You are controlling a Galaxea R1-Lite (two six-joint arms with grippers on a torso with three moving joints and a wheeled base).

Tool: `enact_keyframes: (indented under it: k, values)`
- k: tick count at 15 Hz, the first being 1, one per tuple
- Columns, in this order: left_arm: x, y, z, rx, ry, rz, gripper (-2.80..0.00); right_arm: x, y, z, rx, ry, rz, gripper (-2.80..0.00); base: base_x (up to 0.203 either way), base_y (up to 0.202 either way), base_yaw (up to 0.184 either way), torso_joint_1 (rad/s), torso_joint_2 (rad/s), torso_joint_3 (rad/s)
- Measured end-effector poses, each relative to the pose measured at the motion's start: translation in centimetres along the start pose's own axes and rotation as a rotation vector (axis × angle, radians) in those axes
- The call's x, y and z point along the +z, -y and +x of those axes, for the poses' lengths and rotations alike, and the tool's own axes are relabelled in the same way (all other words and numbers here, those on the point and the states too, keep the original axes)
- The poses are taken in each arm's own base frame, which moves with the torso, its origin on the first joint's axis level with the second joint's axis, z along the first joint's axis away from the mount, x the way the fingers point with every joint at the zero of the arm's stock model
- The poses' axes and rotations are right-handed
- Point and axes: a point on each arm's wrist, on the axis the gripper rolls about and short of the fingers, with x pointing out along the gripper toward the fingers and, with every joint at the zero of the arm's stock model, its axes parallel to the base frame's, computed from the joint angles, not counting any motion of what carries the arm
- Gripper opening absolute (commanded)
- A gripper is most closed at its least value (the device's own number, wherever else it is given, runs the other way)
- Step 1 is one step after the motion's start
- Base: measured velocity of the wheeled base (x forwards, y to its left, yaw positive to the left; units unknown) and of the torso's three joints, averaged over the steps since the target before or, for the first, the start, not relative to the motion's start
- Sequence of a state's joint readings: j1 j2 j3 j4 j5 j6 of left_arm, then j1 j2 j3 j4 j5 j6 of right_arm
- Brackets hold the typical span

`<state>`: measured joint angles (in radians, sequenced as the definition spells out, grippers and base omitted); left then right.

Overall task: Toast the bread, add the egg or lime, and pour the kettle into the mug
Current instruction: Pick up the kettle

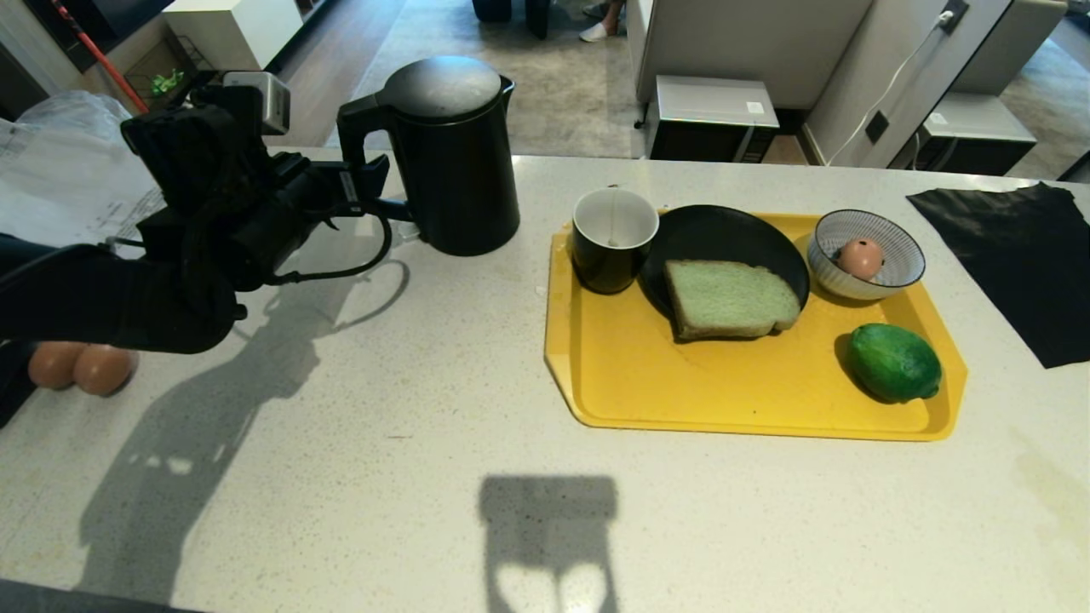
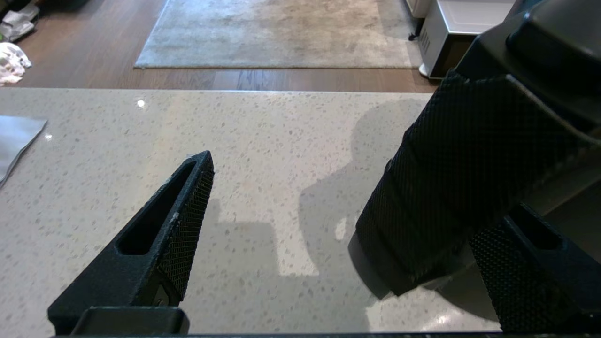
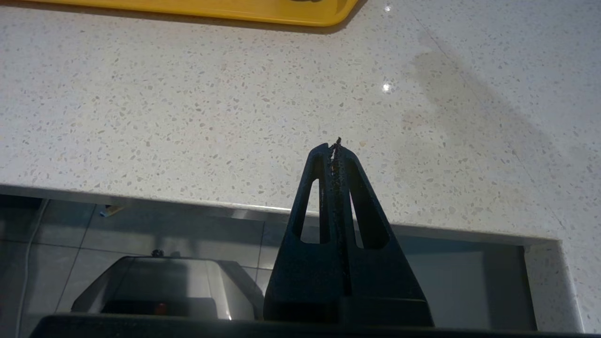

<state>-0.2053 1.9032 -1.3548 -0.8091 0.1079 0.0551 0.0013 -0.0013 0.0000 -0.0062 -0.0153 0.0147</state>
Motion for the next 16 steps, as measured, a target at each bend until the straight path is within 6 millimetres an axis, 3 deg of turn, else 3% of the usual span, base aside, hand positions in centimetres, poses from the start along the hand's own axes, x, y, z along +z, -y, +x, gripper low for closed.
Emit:
enact_keyframes:
  k: [8, 9, 16]
  values:
    - [-0.5, 0.6, 2.0, -0.011, -0.012, 0.035, 0.0, 0.0, 0.0, 0.0, 0.0, 0.0, -0.001, -2.8, 0.0, 0.0, 0.0, 0.0, 0.0, 0.0]
    - [-0.6, 0.8, 2.0, -0.016, -0.016, 0.036, -2.8, 0.0, 0.0, 0.0, 0.0, 0.0, 0.0, -2.8, 0.0, 0.0, 0.0, 0.0, 0.0, 0.0]
    - [-0.5, 1.6, 2.7, -0.035, 0.0, 0.041, -2.8, 0.0, 0.0, 0.0, 0.0, 0.0, 0.0, -2.8, 0.0, 0.0, 0.0, 0.0, 0.0, 0.0]
